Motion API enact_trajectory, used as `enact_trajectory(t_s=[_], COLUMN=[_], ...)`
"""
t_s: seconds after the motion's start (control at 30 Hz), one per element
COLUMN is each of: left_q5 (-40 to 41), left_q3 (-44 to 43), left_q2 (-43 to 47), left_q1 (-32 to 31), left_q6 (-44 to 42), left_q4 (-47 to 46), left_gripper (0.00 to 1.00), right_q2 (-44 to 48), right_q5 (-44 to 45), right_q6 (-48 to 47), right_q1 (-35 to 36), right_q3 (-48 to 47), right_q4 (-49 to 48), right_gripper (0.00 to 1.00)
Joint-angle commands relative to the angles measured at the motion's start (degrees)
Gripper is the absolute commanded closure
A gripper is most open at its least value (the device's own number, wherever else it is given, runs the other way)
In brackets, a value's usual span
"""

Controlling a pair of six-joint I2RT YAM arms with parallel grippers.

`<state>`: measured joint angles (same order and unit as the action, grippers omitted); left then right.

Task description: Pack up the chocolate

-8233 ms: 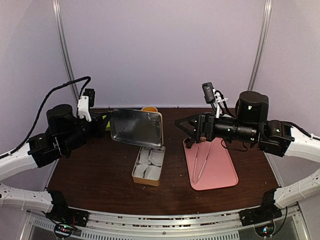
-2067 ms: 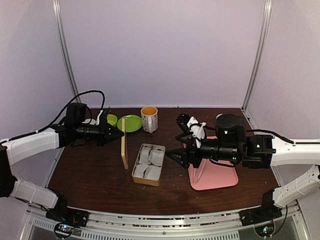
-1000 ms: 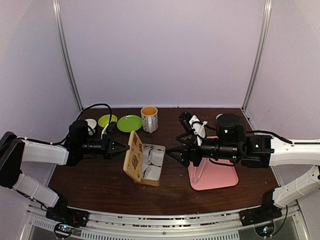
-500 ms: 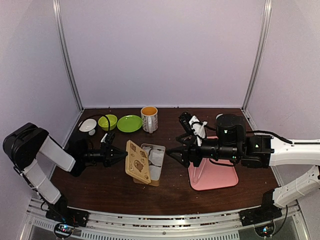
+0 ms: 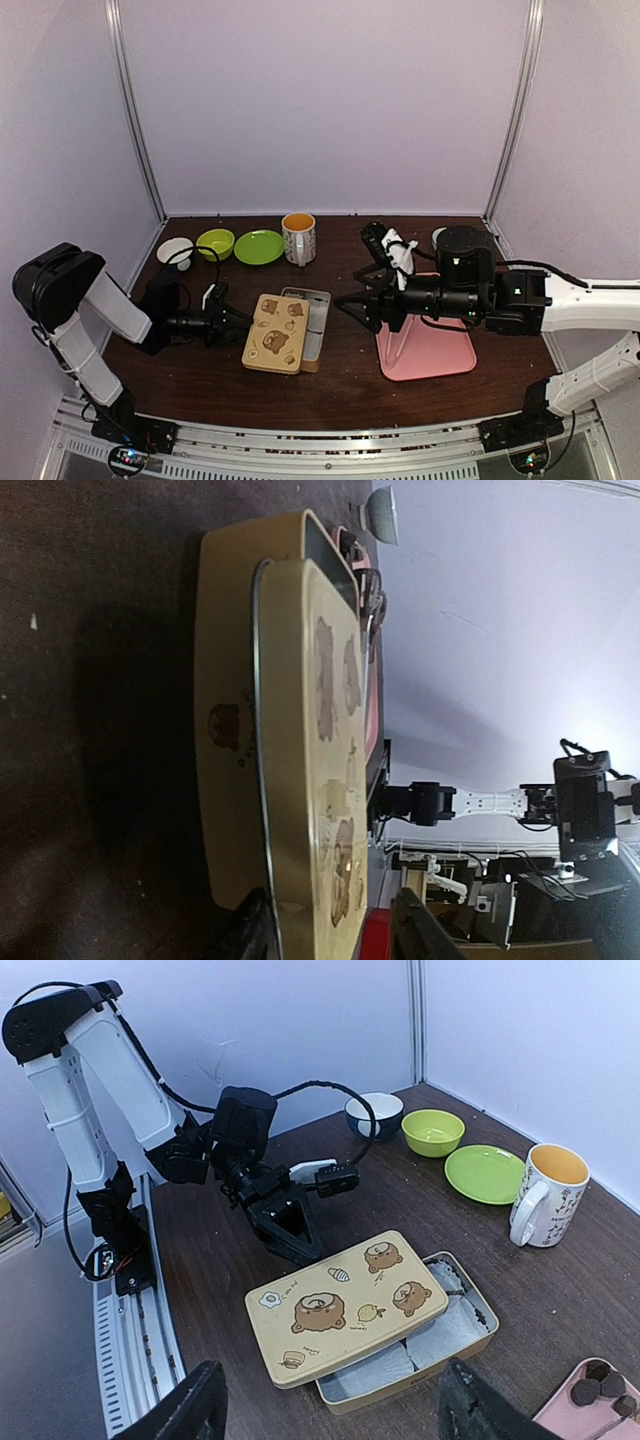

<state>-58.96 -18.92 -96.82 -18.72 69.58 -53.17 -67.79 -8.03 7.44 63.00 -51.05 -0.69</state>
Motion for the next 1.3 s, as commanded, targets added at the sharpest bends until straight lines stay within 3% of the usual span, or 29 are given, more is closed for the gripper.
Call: enact_trajectory(t_s=[0.0, 0.1, 0.27, 0.43, 0.63, 0.97, 1.27], left_q5=[7.81, 12.47, 13.21, 14.32, 13.88, 14.04, 12.54], left_q3=[-5.52, -8.84, -8.94, -10.15, -11.41, -11.02, -9.53], left_q2=[6.41, 9.69, 9.70, 6.92, 6.94, 7.57, 12.92], left_q1=[0.18, -0.49, -1.19, -3.62, -5.71, -5.74, -2.28], left_q6=[-19.33, -25.85, -25.75, -25.61, -25.46, -23.88, -21.08], left_q4=[31.61, 43.90, 44.52, 43.87, 41.54, 38.92, 37.12], left_gripper=[0.56, 0.50, 0.40, 0.39, 0.46, 0.72, 0.83], right_q2=[0.95, 0.81, 1.07, 1.35, 1.34, 1.33, 2.62], right_q5=[-0.47, -0.46, -0.39, -0.62, -0.61, -0.76, 0.11], right_q6=[-0.21, -0.54, -0.90, -1.26, -1.55, -1.31, -1.29], right_q1=[-0.31, -0.42, -0.85, -0.99, -1.12, -1.06, -1.10], right_q3=[0.62, 0.52, 0.73, 0.14, -0.20, 0.41, 1.65], right_q4=[-0.59, -0.42, -0.40, 0.09, 0.78, 0.58, 0.97], right_gripper=[0.28, 0.27, 0.28, 0.27, 0.27, 0.28, 0.27])
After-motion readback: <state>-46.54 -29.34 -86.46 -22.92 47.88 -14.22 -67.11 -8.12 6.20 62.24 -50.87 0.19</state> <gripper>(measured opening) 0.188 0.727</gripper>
